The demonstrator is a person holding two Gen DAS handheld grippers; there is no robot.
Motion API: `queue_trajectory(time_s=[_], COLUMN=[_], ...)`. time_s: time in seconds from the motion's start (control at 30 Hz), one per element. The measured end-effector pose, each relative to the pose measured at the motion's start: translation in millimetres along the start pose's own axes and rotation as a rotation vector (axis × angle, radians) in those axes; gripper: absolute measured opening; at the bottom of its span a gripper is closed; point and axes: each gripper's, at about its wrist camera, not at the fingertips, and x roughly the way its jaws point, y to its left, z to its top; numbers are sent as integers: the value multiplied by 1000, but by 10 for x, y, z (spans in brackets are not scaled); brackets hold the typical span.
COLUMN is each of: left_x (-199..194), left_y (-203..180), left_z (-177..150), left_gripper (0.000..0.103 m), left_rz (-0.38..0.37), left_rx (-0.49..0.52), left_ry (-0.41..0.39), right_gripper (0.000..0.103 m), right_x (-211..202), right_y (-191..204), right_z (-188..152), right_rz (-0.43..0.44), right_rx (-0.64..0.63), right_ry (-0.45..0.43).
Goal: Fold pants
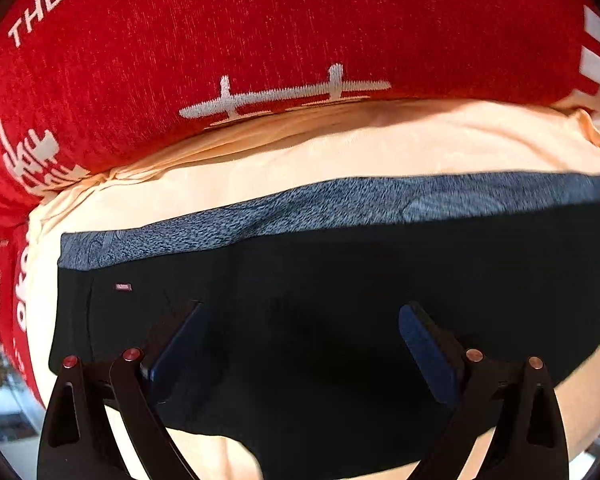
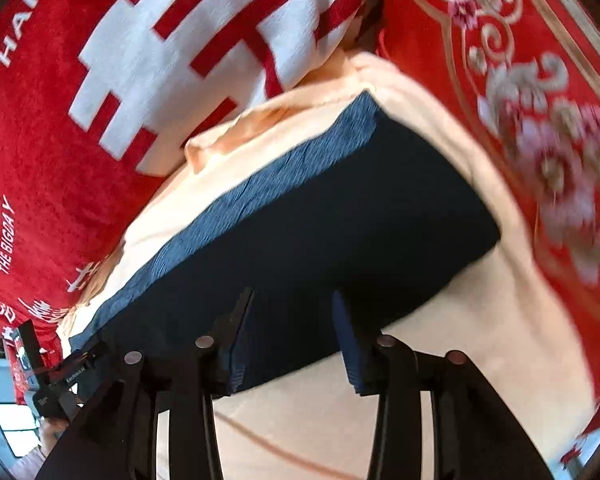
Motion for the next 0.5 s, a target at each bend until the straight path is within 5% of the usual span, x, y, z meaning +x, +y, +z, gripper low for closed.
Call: queue_trajectory(time_s=[0.27,0.5], left_x=[-77,253], left_y=[837,1930], left_z=[-242,-563], left_gripper=[97,97], left_rz=[-1,52], left_rx=[28,-123], left_ry=[-28,23], right_gripper=[47,48], right_x=[57,504], right_y=[588,1407], right_z=[-585,-1190], right_rz=[31,178], right_rx=[43,-10], right_ry=[10,146])
